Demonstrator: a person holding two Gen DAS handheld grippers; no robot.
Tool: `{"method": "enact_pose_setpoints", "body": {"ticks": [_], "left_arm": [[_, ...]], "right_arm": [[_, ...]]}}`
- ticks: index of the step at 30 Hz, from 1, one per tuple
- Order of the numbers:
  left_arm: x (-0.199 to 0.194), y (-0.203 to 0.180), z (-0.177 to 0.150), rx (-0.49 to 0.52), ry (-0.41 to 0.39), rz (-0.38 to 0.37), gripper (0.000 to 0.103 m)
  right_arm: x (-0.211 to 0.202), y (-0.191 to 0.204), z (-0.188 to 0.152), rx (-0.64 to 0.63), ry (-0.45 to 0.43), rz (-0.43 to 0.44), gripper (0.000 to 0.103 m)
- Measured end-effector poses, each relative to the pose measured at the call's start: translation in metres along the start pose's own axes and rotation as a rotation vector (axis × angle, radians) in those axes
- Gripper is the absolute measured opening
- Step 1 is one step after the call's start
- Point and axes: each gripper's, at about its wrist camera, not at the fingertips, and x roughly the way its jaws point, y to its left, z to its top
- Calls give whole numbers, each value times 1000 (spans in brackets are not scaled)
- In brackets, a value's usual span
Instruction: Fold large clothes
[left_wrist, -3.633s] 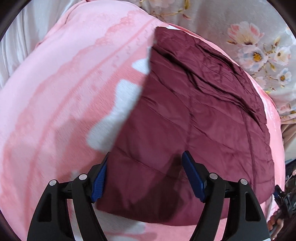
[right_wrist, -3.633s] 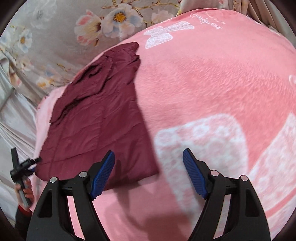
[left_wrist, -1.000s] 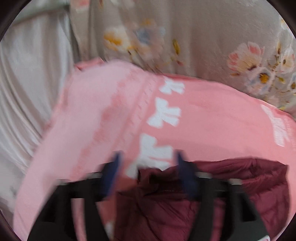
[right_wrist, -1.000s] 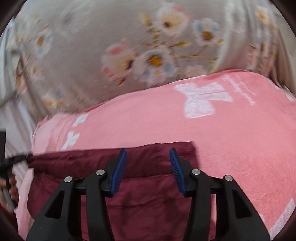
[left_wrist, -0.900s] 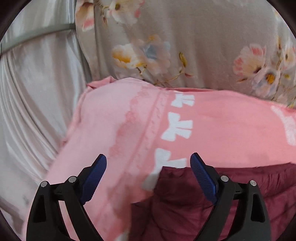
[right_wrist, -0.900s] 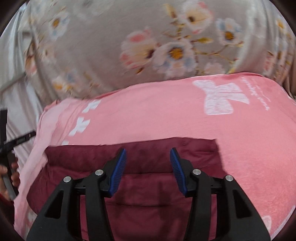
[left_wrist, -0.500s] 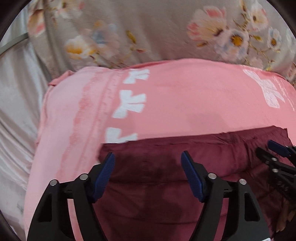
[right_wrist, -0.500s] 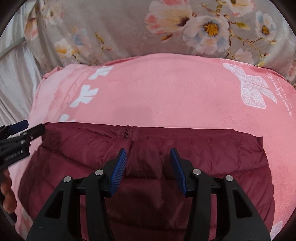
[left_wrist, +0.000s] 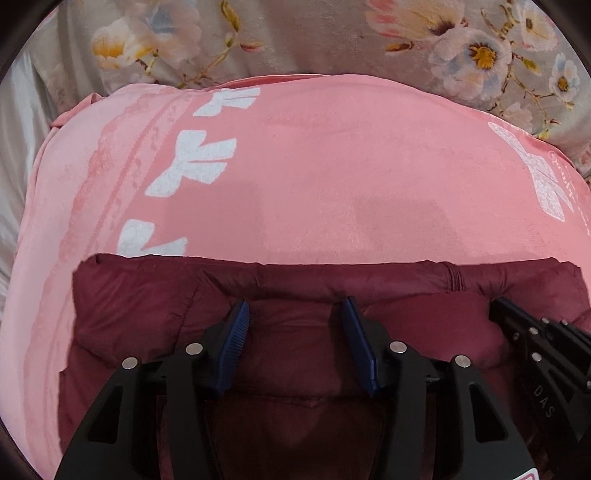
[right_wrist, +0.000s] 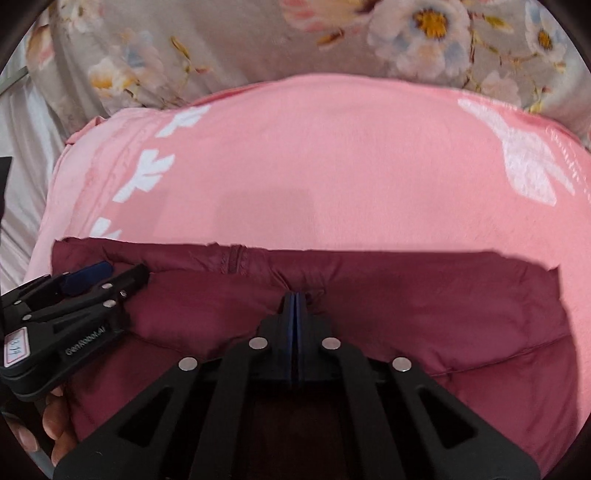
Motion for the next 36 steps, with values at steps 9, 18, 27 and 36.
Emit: {"method": "enact_pose_setpoints", "body": {"ticks": [9, 18, 27, 36], "left_arm": [[10, -10, -10, 5, -71, 49, 51], [14, -16, -10, 29, -82, 93, 51], [-17, 12, -6, 11, -83, 36, 54], [-24, 109, 4, -141, -42, 151, 57]], "right_arm": [[6, 8, -9, -37, -55, -48, 0], [8, 5, -10, -23, -63, -39, 0], [-51, -32, 0, 54, -171, -36, 2], [-56, -142, -13, 235, -119, -238, 14]]}}
